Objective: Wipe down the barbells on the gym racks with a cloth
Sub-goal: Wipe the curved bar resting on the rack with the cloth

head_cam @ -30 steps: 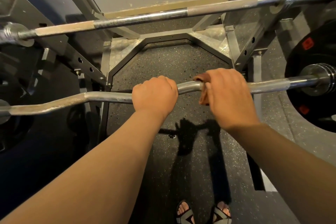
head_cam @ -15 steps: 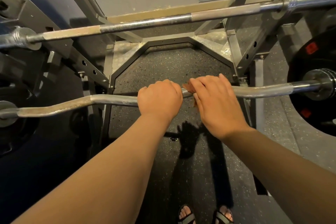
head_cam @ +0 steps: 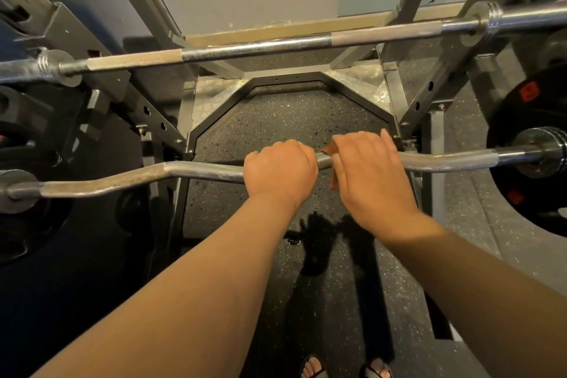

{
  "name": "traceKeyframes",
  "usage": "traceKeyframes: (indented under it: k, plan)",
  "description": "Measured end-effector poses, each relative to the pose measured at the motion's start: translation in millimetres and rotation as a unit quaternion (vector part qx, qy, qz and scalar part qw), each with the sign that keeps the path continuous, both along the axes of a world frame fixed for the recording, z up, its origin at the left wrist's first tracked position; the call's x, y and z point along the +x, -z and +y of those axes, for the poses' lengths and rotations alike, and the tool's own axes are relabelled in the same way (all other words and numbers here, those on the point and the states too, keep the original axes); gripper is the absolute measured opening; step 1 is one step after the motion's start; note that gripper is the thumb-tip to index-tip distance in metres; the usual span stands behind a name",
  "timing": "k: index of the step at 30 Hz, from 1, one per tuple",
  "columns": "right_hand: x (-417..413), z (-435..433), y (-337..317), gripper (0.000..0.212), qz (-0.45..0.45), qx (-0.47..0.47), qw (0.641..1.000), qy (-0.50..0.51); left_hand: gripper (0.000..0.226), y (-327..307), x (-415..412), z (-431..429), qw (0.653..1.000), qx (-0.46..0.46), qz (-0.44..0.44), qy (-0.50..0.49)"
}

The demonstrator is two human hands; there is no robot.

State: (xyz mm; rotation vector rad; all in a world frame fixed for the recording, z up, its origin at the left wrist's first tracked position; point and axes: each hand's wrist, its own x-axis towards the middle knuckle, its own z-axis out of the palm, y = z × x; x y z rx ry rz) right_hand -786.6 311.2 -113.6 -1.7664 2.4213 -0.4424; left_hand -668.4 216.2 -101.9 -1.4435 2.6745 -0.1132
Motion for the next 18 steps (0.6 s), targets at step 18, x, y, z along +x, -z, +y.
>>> traceKeyframes:
  k: [18]
  plan:
    - [10.1,-22.6,1.0,0.033,0.009,-0.006,0.997,0.080,0.026,-0.9,0.0,0.9,1.000,-0.011,0.003,0.001]
